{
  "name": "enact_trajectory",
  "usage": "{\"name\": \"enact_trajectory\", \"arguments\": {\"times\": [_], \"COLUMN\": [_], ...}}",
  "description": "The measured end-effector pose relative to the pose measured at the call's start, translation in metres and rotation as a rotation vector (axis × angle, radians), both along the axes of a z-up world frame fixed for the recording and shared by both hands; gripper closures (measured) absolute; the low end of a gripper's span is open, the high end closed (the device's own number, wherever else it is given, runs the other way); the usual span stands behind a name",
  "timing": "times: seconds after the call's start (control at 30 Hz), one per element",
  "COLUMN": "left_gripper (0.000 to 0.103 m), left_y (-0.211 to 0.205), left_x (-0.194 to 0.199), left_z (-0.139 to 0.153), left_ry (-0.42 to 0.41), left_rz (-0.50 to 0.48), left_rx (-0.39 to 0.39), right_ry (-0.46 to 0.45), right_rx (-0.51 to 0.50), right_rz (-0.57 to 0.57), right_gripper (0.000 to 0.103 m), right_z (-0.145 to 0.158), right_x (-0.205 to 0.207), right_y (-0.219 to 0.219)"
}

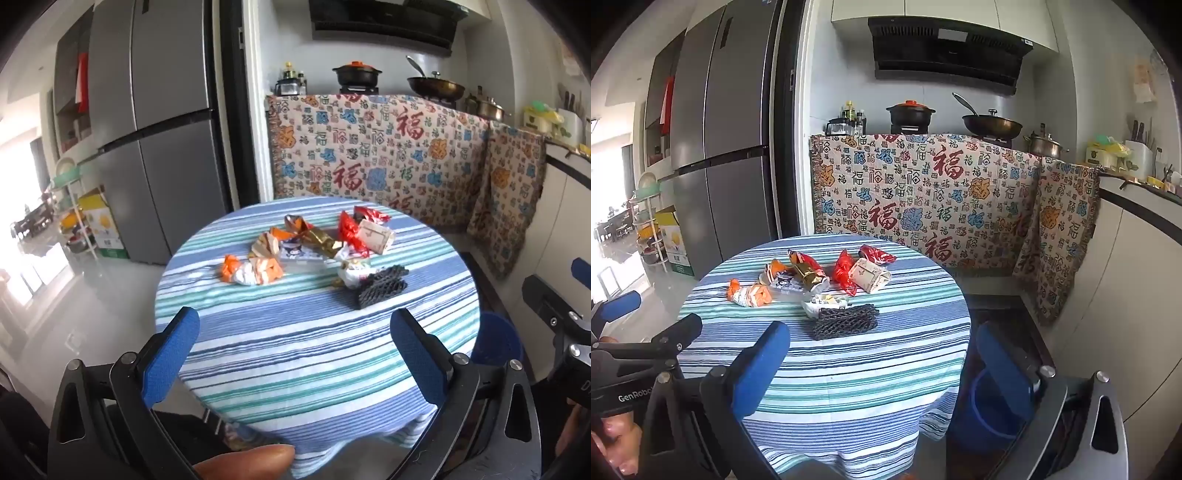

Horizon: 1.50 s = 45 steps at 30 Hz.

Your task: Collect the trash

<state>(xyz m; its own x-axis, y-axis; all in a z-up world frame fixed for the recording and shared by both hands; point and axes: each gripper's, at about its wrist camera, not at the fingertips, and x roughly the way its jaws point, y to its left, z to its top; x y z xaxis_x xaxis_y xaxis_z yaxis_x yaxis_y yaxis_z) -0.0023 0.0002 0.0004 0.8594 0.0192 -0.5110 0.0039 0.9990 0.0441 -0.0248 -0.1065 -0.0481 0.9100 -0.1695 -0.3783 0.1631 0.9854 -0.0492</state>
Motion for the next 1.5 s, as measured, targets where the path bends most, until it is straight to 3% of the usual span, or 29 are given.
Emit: {"name": "enact_trajectory", "arguments": {"times": [0.03,0.07,0.6,1.5], "left_gripper": [0.000,0.000,0.000,0.000], "left_y": [-0.002,-0.003,-0.004,-0.005], "left_x": [0.005,0.005,0.003,0.004], "left_z": [0.000,0.000,-0.001,-0.007], "left_ry": [0.061,0.063,0.035,0.062], "left_rz": [-0.004,-0.003,-0.012,-0.015], "left_rx": [0.025,0.023,0.022,0.009], "right_ry": [0.005,0.003,0.000,-0.007], "right_rx": [0.008,0.008,-0.007,-0.009], "right_rz": [0.002,0.003,-0.025,-0.032], "right_gripper": [0.000,0.000,0.000,0.000], "right_z": [0.000,0.000,0.003,-0.003], "right_x": [0.000,0.000,-0.002,-0.005], "right_y": [-0.001,-0.001,-0.004,-0.005]}}
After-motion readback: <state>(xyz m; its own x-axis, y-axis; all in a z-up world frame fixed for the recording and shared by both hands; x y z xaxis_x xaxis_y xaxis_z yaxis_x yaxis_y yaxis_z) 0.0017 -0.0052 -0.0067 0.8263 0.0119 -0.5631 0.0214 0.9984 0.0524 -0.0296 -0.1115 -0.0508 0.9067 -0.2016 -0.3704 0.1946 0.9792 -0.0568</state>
